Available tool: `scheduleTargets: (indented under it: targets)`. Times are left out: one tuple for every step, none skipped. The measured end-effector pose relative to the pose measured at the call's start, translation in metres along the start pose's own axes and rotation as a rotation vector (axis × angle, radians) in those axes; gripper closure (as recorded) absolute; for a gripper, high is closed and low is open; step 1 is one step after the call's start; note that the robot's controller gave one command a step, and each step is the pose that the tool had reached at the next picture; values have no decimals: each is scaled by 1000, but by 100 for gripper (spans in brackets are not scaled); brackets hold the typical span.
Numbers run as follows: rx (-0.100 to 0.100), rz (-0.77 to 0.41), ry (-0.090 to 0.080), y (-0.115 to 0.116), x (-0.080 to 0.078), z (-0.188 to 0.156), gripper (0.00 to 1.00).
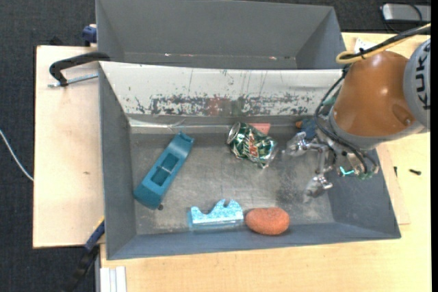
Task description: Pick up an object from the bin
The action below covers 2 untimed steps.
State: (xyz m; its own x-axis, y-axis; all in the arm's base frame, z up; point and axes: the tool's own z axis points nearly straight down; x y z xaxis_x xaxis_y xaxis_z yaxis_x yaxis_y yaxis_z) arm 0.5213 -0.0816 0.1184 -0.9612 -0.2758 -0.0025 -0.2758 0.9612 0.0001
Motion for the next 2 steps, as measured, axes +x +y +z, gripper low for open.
scheduleTargets:
  targets:
    - [-5,-95,8,25,18,30,0]
    - [-2,-187,4,99,-1,45,100]
